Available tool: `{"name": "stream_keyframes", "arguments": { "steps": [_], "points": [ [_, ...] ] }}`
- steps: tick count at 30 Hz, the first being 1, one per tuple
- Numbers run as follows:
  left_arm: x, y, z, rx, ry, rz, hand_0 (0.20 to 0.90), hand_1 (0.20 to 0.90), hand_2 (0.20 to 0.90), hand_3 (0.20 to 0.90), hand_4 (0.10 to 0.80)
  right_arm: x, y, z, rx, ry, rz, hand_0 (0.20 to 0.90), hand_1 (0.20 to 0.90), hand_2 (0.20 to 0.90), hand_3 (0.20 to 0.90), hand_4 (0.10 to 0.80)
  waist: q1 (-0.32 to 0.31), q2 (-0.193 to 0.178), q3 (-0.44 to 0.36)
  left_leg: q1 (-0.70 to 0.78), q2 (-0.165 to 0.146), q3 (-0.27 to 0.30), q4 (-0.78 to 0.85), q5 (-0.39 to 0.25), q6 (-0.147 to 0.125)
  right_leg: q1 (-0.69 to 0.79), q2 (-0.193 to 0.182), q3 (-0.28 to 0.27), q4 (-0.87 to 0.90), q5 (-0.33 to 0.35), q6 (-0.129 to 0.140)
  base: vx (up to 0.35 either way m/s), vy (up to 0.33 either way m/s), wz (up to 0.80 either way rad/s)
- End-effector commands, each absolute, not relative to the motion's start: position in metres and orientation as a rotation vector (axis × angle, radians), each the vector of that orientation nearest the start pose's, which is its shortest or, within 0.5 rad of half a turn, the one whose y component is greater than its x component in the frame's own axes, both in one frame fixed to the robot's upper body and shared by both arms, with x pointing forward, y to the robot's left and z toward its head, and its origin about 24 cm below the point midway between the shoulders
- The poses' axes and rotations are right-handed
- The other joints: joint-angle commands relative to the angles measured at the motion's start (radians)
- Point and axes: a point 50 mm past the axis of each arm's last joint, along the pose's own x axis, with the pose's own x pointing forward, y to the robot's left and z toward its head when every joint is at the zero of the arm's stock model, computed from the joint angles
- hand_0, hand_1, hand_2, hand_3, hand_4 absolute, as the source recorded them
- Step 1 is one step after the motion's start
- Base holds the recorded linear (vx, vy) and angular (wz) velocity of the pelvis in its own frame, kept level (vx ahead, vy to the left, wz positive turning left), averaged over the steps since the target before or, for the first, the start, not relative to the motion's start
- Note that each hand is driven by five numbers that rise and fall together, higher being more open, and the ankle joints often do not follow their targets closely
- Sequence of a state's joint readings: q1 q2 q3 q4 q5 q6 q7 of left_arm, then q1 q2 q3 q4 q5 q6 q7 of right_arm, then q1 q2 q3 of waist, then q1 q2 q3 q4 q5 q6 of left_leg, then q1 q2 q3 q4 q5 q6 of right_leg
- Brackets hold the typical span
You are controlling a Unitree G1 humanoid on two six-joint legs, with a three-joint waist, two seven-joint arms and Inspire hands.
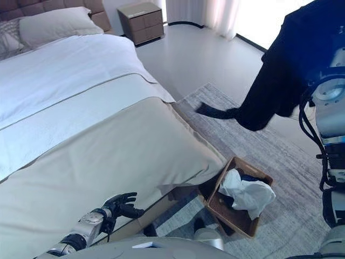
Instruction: Pick up the clothes from the bed and place them into the basket
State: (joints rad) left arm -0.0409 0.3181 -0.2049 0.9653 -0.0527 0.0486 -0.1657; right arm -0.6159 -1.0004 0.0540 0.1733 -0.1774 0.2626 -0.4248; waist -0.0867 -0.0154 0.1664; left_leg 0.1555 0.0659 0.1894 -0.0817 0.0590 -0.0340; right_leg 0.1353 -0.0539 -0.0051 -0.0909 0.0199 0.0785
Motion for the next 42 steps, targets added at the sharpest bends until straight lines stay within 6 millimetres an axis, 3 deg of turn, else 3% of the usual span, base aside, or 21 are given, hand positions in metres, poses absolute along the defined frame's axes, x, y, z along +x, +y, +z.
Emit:
{"name": "stream_keyframes", "arguments": {
  "steps": [1, 9, 13, 16, 17, 21, 27, 30, 31, 32, 33, 34, 35, 36, 39, 42],
  "points": [
    [0.158, 0.242, -0.128, 0.362, 1.022, -0.216, 0.900, 0.900, 0.900, 0.900, 0.800, 0.281, -0.305, 0.331, -1.079, -0.714, -0.777, 0.300, 0.300, 0.300, 0.200, 0.100, 0.031, -0.020, -0.079, -0.064, -0.044, -0.055, 0.206, -0.213, 0.039, -0.079, 0.010, -0.048, 0.126, -0.063, -0.037, -0.086, -0.056, -0.07],
    [0.155, 0.236, -0.131, 0.368, 1.018, -0.248, 0.900, 0.900, 0.900, 0.900, 0.800, 0.287, -0.317, 0.291, -1.131, -0.525, -0.715, 0.300, 0.300, 0.300, 0.200, 0.100, -0.006, 0.027, -0.034, -0.057, -0.054, -0.062, 0.201, -0.212, 0.043, -0.101, -0.003, -0.038, 0.177, -0.083, -0.040, -0.018, 0.004, -0.03],
    [0.151, 0.232, -0.134, 0.337, 1.016, -0.235, 0.900, 0.900, 0.900, 0.900, 0.800, 0.288, -0.325, 0.254, -1.130, -0.403, -0.676, 0.300, 0.300, 0.300, 0.200, 0.100, -0.035, 0.074, -0.007, -0.053, -0.068, -0.055, 0.178, -0.201, 0.040, -0.122, -0.017, -0.032, 0.192, -0.088, -0.031, 0.007, 0.063, -0.01],
    [0.158, 0.226, -0.132, 0.305, 0.977, -0.225, 0.900, 0.900, 0.900, 0.900, 0.800, 0.291, -0.328, 0.238, -1.139, -0.323, -0.663, 0.300, 0.300, 0.300, 0.200, 0.100, -0.050, 0.110, 0.029, -0.084, -0.079, -0.051, 0.180, -0.194, 0.039, -0.169, -0.031, -0.026, 0.214, -0.090, -0.026, -0.063, 0.078, -0.09],
    [0.159, 0.226, -0.132, 0.303, 0.975, -0.224, 0.900, 0.900, 0.900, 0.900, 0.800, 0.291, -0.328, 0.238, -1.140, -0.320, -0.663, 0.300, 0.300, 0.300, 0.200, 0.100, -0.051, 0.112, 0.030, -0.088, -0.079, -0.051, 0.182, -0.194, 0.039, -0.173, -0.031, -0.026, 0.217, -0.091, -0.026, -0.200, 0.105, -0.10],
    [0.200, 0.209, -0.112, 0.252, 0.791, -0.210, 0.900, 0.900, 0.900, 0.900, 0.800, 0.303, -0.332, 0.230, -1.139, -0.261, -0.693, 0.300, 0.300, 0.300, 0.200, 0.100, -0.076, 0.175, 0.173, -0.215, -0.099, -0.051, 0.229, -0.180, 0.039, -0.331, -0.048, -0.006, 0.295, -0.097, -0.034, -0.315, 0.090, -0.23],
    [0.241, 0.200, -0.081, 0.210, 0.585, -0.174, 0.900, 0.900, 0.900, 0.900, 0.800, 0.325, -0.332, 0.217, -1.153, -0.184, -0.750, 0.300, 0.300, 0.300, 0.200, 0.100, -0.072, 0.221, 0.333, -0.430, -0.113, -0.054, 0.393, -0.184, 0.053, -0.559, -0.059, -0.002, 0.498, -0.137, -0.062, -0.194, -0.071, -0.24],
    [0.249, 0.200, -0.068, 0.213, 0.512, -0.207, 0.900, 0.900, 0.900, 0.900, 0.800, 0.332, -0.335, 0.227, -1.174, -0.157, -0.801, 0.300, 0.300, 0.300, 0.200, 0.100, -0.049, 0.249, 0.354, -0.558, -0.131, -0.066, 0.479, -0.188, 0.058, -0.687, -0.064, -0.015, 0.605, -0.167, -0.079, -0.058, -0.100, 0.03],
    [0.249, 0.201, -0.065, 0.218, 0.500, -0.214, 0.900, 0.900, 0.900, 0.900, 0.800, 0.334, -0.338, 0.229, -1.191, -0.124, -0.819, 0.300, 0.300, 0.300, 0.200, 0.100, -0.038, 0.260, 0.354, -0.587, -0.137, -0.078, 0.513, -0.217, 0.055, -0.717, -0.061, -0.012, 0.655, -0.211, -0.079, -0.059, -0.048, 0.05],
    [0.251, 0.201, -0.064, 0.217, 0.494, -0.211, 0.900, 0.900, 0.900, 0.900, 0.800, 0.335, -0.338, 0.231, -1.193, -0.127, -0.822, 0.300, 0.300, 0.300, 0.200, 0.100, -0.037, 0.261, 0.354, -0.610, -0.136, -0.071, 0.513, -0.193, 0.061, -0.738, -0.062, -0.017, 0.650, -0.184, -0.086, 0.064, -0.036, -0.07],
    [0.249, 0.203, -0.064, 0.209, 0.491, -0.204, 0.900, 0.900, 0.900, 0.900, 0.800, 0.338, -0.343, 0.232, -1.224, -0.076, -0.843, 0.300, 0.300, 0.300, 0.200, 0.100, -0.024, 0.273, 0.354, -0.640, -0.140, -0.081, 0.549, -0.223, 0.058, -0.764, -0.063, -0.014, 0.704, -0.231, -0.087, -0.030, -0.032, -0.06],
    [0.251, 0.205, -0.062, 0.211, 0.484, -0.199, 0.900, 0.900, 0.900, 0.900, 0.800, 0.341, -0.348, 0.234, -1.232, -0.018, -0.866, 0.389, 0.389, 0.389, 0.304, 0.204, -0.013, 0.282, 0.354, -0.680, -0.143, -0.083, 0.580, -0.232, 0.061, -0.801, -0.068, -0.016, 0.740, -0.245, -0.091, 0.047, -0.058, -0.11],
    [0.252, 0.207, -0.060, 0.211, 0.481, -0.194, 0.900, 0.900, 0.900, 0.900, 0.800, 0.341, -0.356, 0.231, -1.243, 0.066, -0.887, 0.820, 0.820, 0.820, 0.807, 0.707, -0.001, 0.291, 0.354, -0.714, -0.145, -0.084, 0.605, -0.238, 0.065, -0.833, -0.072, -0.016, 0.778, -0.260, -0.096, -0.038, -0.065, -0.03],
    [0.253, 0.209, -0.058, 0.199, 0.478, -0.185, 0.900, 0.900, 0.900, 0.900, 0.800, 0.342, -0.364, 0.229, -1.242, 0.147, -0.900, 0.900, 0.900, 0.900, 0.900, 0.800, 0.011, 0.303, 0.354, -0.750, -0.147, -0.083, 0.627, -0.242, 0.070, -0.869, -0.075, -0.017, 0.813, -0.272, -0.101, -0.022, -0.065, 0.01],
    [0.252, 0.212, -0.055, 0.192, 0.473, -0.184, 0.900, 0.900, 0.900, 0.900, 0.800, 0.337, -0.381, 0.227, -1.255, 0.286, -0.950, 0.900, 0.900, 0.900, 0.900, 0.800, 0.036, 0.329, 0.354, -0.820, -0.153, -0.089, 0.670, -0.249, 0.081, -0.944, -0.083, -0.016, 0.882, -0.296, -0.113, 0.006, -0.058, 0.19],
    [0.243, 0.216, -0.057, 0.179, 0.474, -0.203, 0.900, 0.900, 0.900, 0.900, 0.800, 0.328, -0.396, 0.224, -1.152, 0.292, -1.044, 0.900, 0.900, 0.900, 0.900, 0.800, 0.054, 0.358, 0.354, -0.865, -0.167, -0.094, 0.696, -0.248, 0.092, -1.001, -0.088, -0.010, 0.936, -0.311, -0.118, 0.061, -0.025, 0.25]
  ]
}}
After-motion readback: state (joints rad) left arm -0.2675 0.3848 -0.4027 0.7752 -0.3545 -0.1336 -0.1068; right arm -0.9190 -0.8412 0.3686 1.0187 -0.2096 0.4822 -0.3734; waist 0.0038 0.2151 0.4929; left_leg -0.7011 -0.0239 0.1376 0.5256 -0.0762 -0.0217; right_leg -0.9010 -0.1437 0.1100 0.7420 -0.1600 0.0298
